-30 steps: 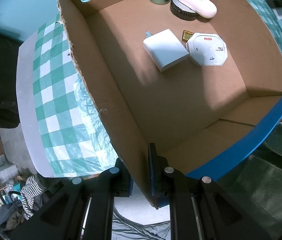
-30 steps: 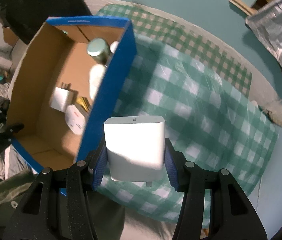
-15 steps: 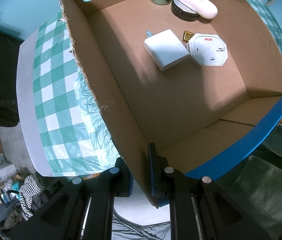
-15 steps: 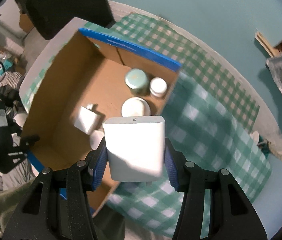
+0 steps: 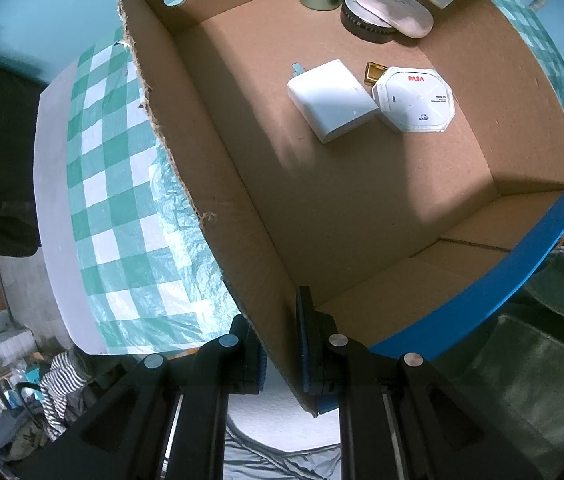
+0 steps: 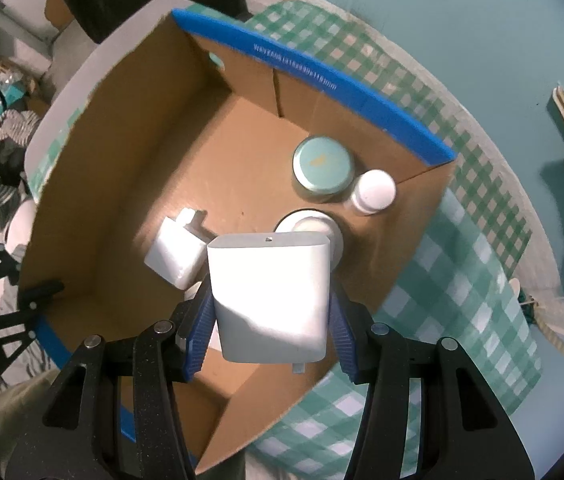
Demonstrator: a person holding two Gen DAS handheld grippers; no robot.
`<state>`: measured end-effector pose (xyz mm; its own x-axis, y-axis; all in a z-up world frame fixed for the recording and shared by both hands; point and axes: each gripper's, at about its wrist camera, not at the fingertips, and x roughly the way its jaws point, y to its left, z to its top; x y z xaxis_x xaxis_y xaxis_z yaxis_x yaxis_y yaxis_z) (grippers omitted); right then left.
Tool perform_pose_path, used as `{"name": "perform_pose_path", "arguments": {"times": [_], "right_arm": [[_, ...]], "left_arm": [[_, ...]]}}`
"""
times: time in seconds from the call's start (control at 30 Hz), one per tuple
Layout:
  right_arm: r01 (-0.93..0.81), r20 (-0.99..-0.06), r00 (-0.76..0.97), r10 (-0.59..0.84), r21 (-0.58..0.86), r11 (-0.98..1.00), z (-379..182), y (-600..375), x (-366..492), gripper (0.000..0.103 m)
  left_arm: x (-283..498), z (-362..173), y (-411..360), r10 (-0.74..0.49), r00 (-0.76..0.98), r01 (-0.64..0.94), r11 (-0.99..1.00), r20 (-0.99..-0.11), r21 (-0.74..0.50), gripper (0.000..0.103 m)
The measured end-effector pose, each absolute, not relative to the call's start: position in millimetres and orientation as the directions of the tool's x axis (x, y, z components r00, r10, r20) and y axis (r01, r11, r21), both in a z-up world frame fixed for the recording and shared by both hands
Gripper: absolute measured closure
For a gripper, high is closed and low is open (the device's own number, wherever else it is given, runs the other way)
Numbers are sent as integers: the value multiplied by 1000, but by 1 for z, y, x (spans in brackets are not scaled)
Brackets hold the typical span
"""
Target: Organize rigid objects
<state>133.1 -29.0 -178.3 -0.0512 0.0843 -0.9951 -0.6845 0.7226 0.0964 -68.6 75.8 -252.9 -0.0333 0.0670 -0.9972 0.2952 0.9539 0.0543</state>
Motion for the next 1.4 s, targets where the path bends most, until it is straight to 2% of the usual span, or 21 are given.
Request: {"name": "perform_pose_path", "arguments": {"times": [0.17,0.6,0.73,0.83,1.03,1.23,1.4], "right_arm": [[-657,-993,-63,98,115,745,-185,-33,138,52],[-619,-991,-16,133,114,777,-160,-45,139,51],[-588,-988,12,152,116,801,-146,-57,138,40],[-573,-985,42,165,111,812,-133,-64,136,36],[-506,-971,112,209,126,854,-104,-88,134,35],[-425,-953,201,229,126,897,-73,-114,129,35],[-378,-935,282,217,100,920,-46,-133,122,33]], "left_arm": [[-69,-252,74,66,-32,292,955,-997,54,91],[-66,-249,72,73,-36,291,955,-997,59,90],[-63,-247,69,78,-33,288,955,-996,65,90],[-58,-242,68,80,-26,284,956,-996,70,89],[-44,-220,69,56,20,236,970,-998,59,73],[-31,-188,64,69,100,188,978,-993,87,52],[-16,-144,64,74,211,110,989,-975,99,22]]}}
